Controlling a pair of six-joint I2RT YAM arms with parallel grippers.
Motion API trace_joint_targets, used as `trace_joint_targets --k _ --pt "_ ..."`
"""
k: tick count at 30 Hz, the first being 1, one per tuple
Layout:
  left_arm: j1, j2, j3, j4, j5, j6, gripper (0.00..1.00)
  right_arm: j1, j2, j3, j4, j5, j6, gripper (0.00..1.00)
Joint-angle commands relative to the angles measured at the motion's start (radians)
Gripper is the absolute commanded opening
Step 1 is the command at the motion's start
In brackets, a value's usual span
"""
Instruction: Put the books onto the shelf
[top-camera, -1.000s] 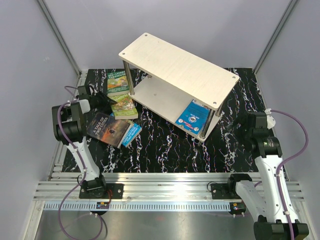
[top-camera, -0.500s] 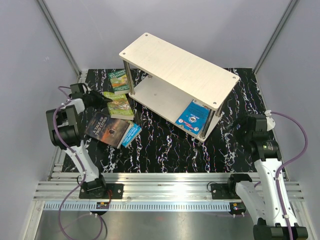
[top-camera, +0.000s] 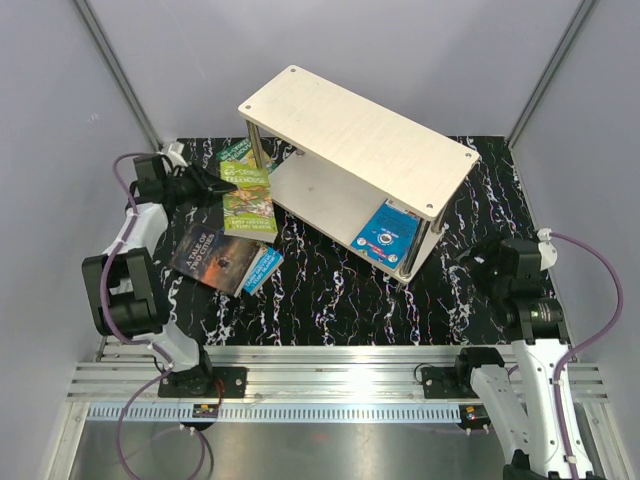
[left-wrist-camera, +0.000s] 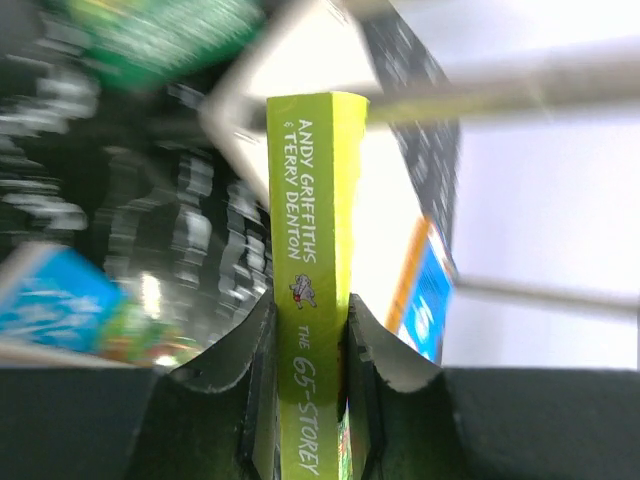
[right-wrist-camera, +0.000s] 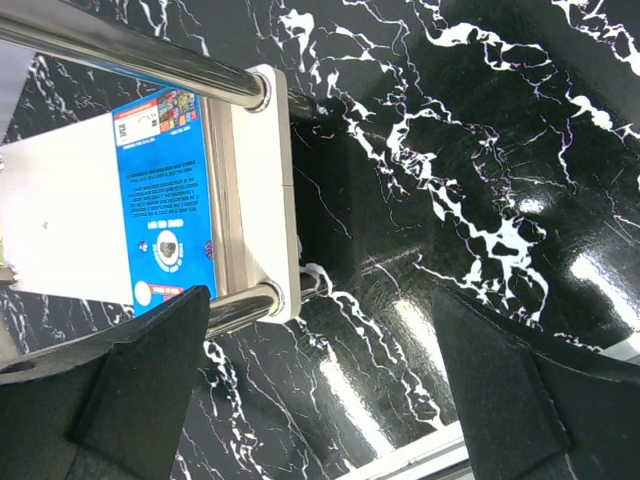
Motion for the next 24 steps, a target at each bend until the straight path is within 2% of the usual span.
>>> trace_joint_targets --k 1,5,7,11,18,20,24 --pt "-0.117 -0.064 -0.01 0.055 0.212 0.019 0.0 -0.001 -0.027 0.002 -0.006 0.0 0.018 1.0" --pt "-0.257 -0.089 -0.026 0.136 0.243 -0.04 0.0 -0.001 -0.053 0.012 -0.046 -0.005 0.028 1.0" --pt "-0.341 -0.086 -0.027 0.24 0.252 -0.083 0.0 0.001 -0.062 0.019 -0.077 -0.011 0.031 1.0" --pt "-0.458 -0.028 0.019 0.312 0.234 -0.131 0.0 0.001 -0.103 0.031 -0.124 -0.033 0.038 1.0" --pt "-0.602 0.201 0.18 0.683 0.217 -0.415 0.0 0.001 -0.157 0.077 -0.229 -0.042 0.026 1.0" --pt "-0.624 0.293 0.236 0.723 0.215 -0.478 0.0 0.001 -0.171 0.085 -0.256 -0.057 0.02 1.0" --pt "-0.691 0.432 0.367 0.75 0.206 -0.513 0.0 0.001 -0.191 0.112 -0.304 -0.06 -0.003 1.0"
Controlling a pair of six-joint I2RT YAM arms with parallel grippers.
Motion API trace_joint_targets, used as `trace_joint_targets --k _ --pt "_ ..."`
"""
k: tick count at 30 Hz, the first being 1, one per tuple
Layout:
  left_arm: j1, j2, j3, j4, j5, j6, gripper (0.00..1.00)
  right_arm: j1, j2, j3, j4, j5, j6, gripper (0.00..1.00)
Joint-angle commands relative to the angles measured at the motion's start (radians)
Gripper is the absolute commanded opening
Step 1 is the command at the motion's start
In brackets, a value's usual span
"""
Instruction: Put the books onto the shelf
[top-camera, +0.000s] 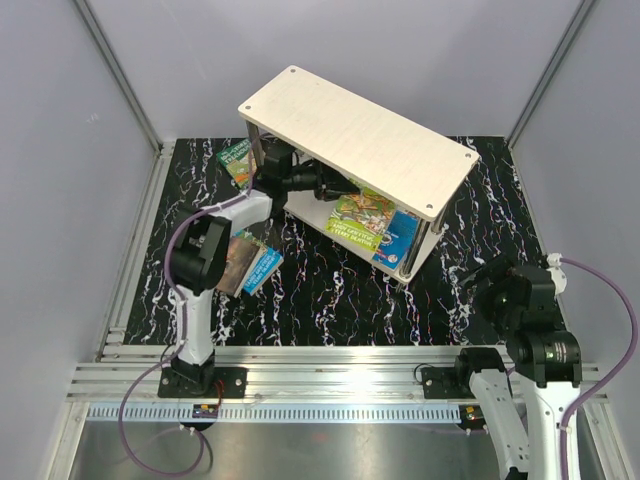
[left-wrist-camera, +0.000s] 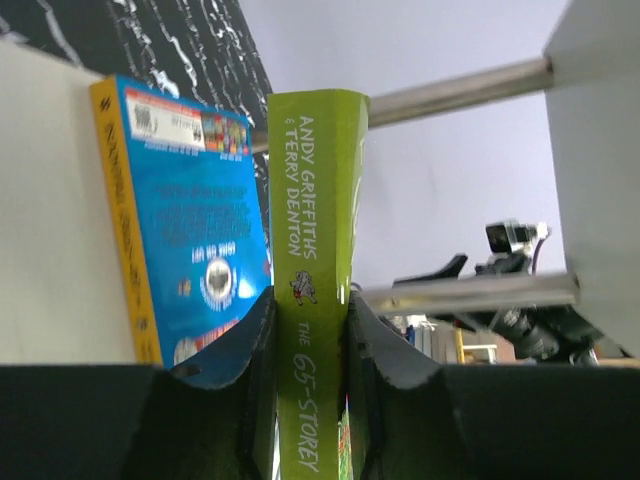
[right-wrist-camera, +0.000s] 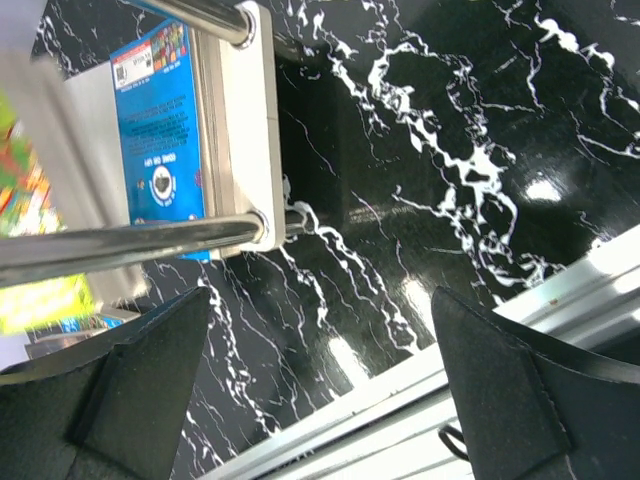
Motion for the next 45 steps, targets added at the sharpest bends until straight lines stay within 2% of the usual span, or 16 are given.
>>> trace_joint_targets --k 1,5,10,14,17,18,21,22,24,25,29,31,32,34,41,45 --pt "-0.057 0.066 0.159 0.162 0.02 -0.116 0.0 0.001 -0.02 0.055 -0.068 -0.013 -0.031 1.0" --pt "-0.095 0.205 0.268 0.156 0.012 -0.133 0.0 0.001 -0.039 0.083 -0.114 -0.007 -0.068 1.0" --pt "-0.132 0.303 0.382 0.084 0.008 -0.113 0.0 0.001 -0.046 0.109 -0.15 0.005 -0.091 1.0" --pt "-0.161 0.319 0.442 -0.101 -0.001 0.04 0.03 0.001 -0.048 0.113 -0.16 0.015 -0.099 1.0" --pt "-0.175 0.3 0.437 -0.217 -0.038 0.119 0.1 0.0 -0.045 0.115 -0.157 0.018 -0.099 1.0" --pt "-0.176 0.297 0.434 -0.255 -0.052 0.131 0.14 -0.001 -0.043 0.112 -0.156 0.019 -0.096 1.0" --pt "-0.173 0.294 0.437 -0.324 -0.072 0.169 0.48 0.001 -0.04 0.109 -0.15 0.021 -0.091 1.0" --pt "-0.173 0.29 0.455 -0.383 -0.099 0.205 0.56 0.0 -0.039 0.107 -0.143 0.021 -0.091 1.0" --pt "-0.173 0.284 0.466 -0.417 -0.125 0.232 0.67 0.0 -0.035 0.106 -0.142 0.022 -0.088 1.0" --pt "-0.172 0.278 0.463 -0.419 -0.132 0.233 0.75 0.001 -0.034 0.106 -0.139 0.024 -0.086 1.0" --pt "-0.154 0.256 0.456 -0.389 -0.156 0.184 0.87 0.0 -0.034 0.093 -0.13 0.022 -0.079 1.0" --pt "-0.146 0.235 0.433 -0.387 -0.173 0.177 0.89 0.001 -0.032 0.09 -0.125 0.021 -0.071 1.0" --pt "-0.135 0.221 0.42 -0.386 -0.179 0.18 0.99 0.001 -0.032 0.086 -0.12 0.019 -0.07 1.0" --pt "-0.123 0.17 0.397 -0.408 -0.212 0.208 0.99 0.0 -0.031 0.083 -0.114 0.019 -0.062 1.0" --pt "-0.065 -0.015 0.322 -0.767 -0.484 0.42 0.99 0.001 -0.029 0.046 -0.074 0.018 -0.033 1.0" --pt "-0.003 -0.159 0.13 -0.807 -0.57 0.45 0.99 -0.001 -0.022 0.02 -0.041 0.007 -0.01 1.0"
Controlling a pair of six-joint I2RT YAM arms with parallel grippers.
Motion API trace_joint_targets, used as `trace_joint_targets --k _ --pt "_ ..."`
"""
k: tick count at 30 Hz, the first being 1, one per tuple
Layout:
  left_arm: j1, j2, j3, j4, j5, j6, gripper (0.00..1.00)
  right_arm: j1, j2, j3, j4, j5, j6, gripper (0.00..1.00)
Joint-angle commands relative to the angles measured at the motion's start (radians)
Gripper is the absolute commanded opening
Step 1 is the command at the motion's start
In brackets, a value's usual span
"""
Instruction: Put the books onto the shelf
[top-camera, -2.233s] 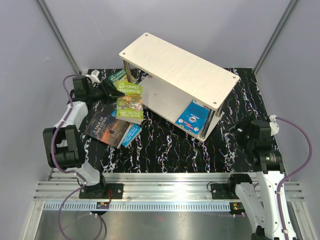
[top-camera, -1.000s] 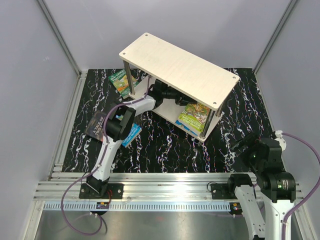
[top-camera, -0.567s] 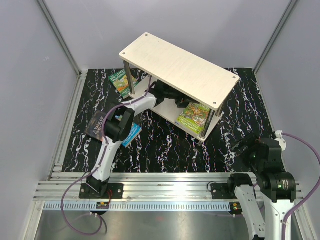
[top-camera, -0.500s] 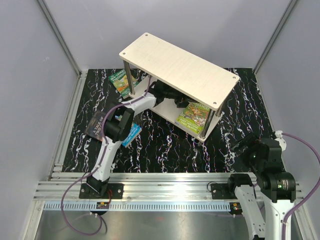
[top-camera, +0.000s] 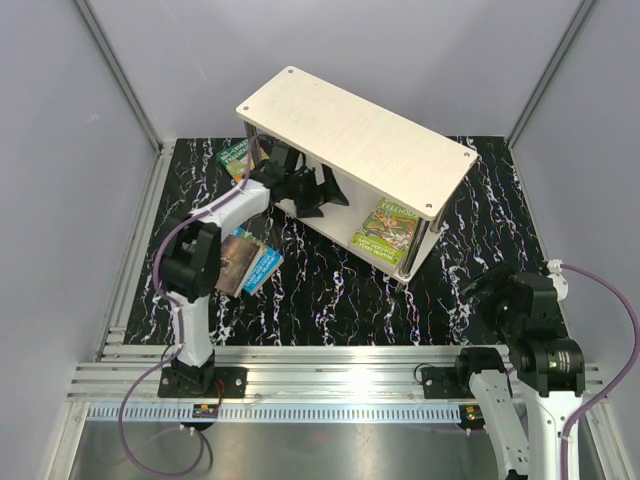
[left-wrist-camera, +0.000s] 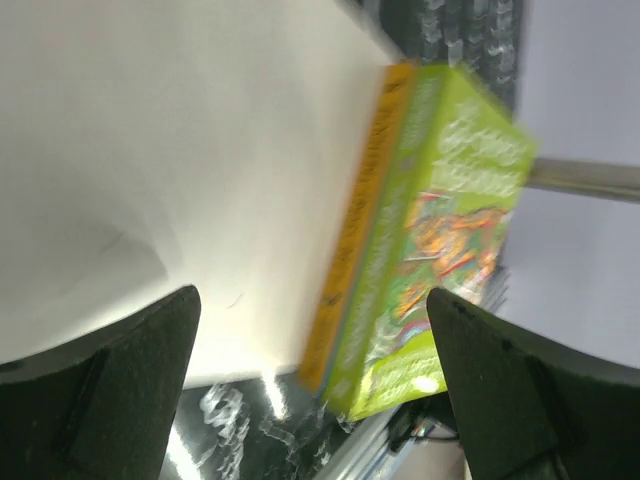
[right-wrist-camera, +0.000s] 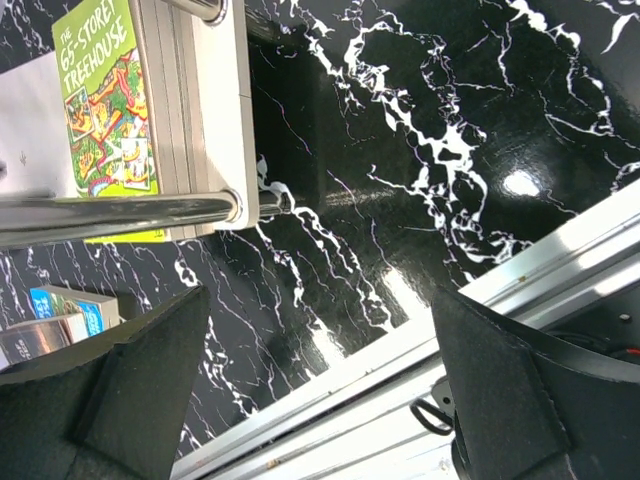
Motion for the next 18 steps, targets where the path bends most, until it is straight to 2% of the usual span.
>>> trace_joint_targets --k 1,6,12,15,16,18 --pt "0.077 -0.24 -0.102 -0.062 -0.144 0.076 0.99 0.001 0.018 -0.026 0.075 0.004 0.039 1.0" --pt "0.208 -0.445 -0.289 -0.099 -0.217 0.088 0.99 0.001 0.021 -0.066 0.113 -0.015 0.077 1.0" --pt "0.321 -0.64 -0.426 -0.275 -0.37 0.115 0.99 0.001 0.038 -0.121 0.185 -0.069 0.126 1.0" --pt "0.45 -0.733 -0.596 -0.249 -0.294 0.076 0.99 -0.001 0.064 -0.138 0.213 -0.098 0.14 1.0" --pt "0.544 -0.756 -0.654 -0.217 -0.255 0.058 0.99 -0.001 0.069 -0.141 0.22 -0.105 0.14 0.99" --pt "0.629 -0.814 -0.775 -0.208 -0.237 0.02 0.99 0.001 0.08 -0.145 0.234 -0.119 0.139 0.98"
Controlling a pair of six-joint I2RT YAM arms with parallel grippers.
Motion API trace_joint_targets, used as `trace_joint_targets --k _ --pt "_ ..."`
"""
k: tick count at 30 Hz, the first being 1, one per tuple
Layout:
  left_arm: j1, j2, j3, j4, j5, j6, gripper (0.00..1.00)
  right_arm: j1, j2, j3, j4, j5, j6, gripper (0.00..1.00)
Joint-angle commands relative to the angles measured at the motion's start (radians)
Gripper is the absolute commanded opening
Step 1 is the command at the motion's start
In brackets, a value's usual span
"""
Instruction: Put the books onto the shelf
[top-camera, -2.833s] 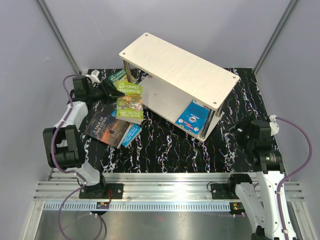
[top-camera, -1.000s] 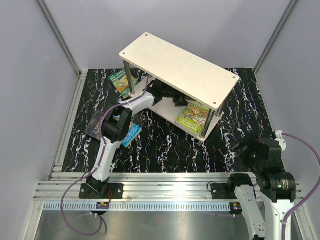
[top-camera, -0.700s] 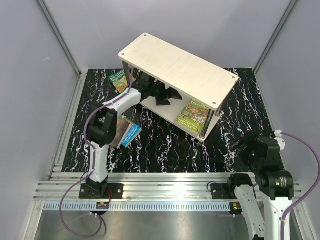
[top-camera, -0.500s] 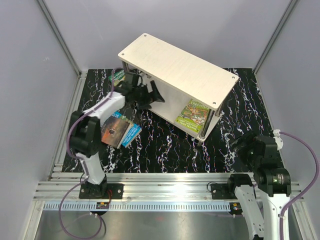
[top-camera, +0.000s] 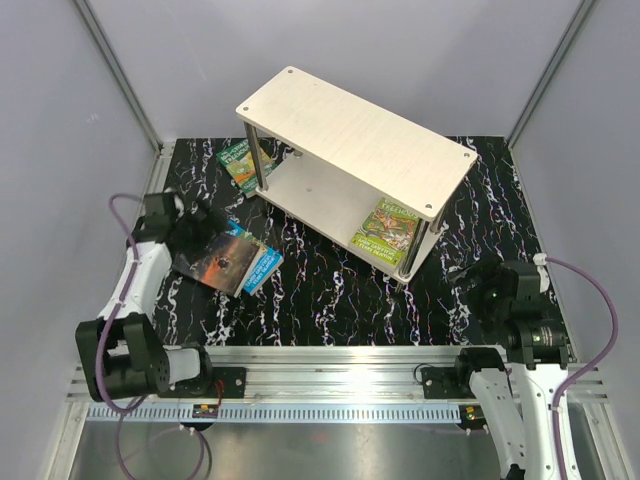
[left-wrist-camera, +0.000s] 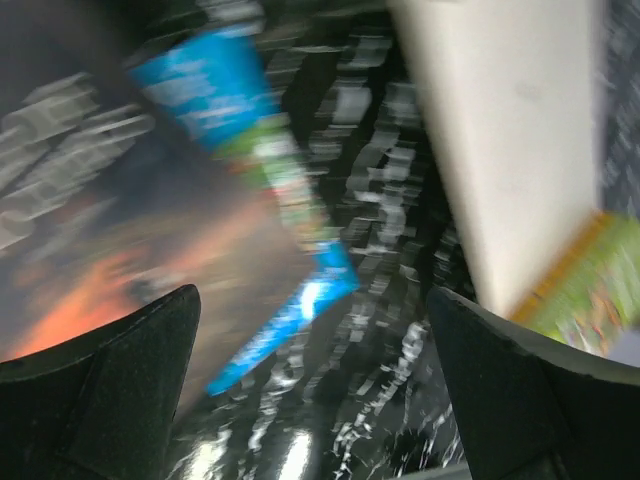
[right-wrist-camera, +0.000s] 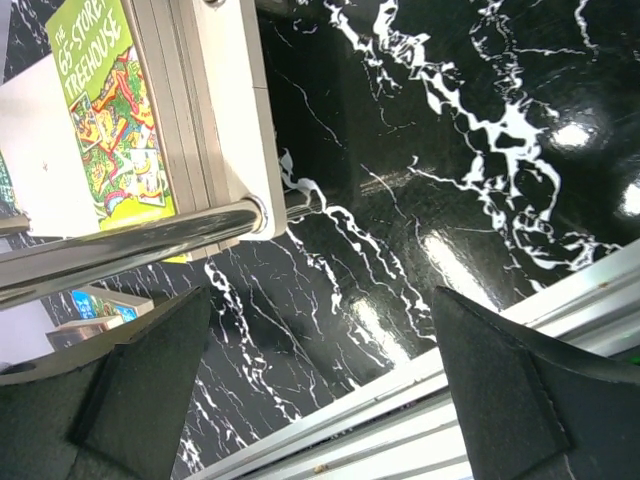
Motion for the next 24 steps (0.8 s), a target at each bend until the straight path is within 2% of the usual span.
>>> trace_joint_targets --k 1,6,10,16,24 --pt "0.185 -0.075 -0.155 -0.027 0.038 -0.059 0.99 0.0 0.023 -0.003 0.077 -0.039 0.02 0.98" --pt "0.22 -0.156 -0.269 -0.027 -0.023 -0.114 0.99 0.001 0.038 -0.006 0.077 -0.083 -0.002 0.98" --pt "0.221 -0.224 -0.373 0.076 -0.043 -0.186 0.99 0.001 0.058 0.009 0.084 -0.1 -0.026 0.98" --pt "0.221 -0.17 -0.447 0.136 -0.039 -0.232 0.99 0.004 0.072 0.035 0.077 -0.091 -0.068 0.98" --pt "0.221 -0.164 -0.527 0.261 -0.108 -0.313 0.99 0.03 0.092 0.057 0.069 -0.066 -0.101 0.98"
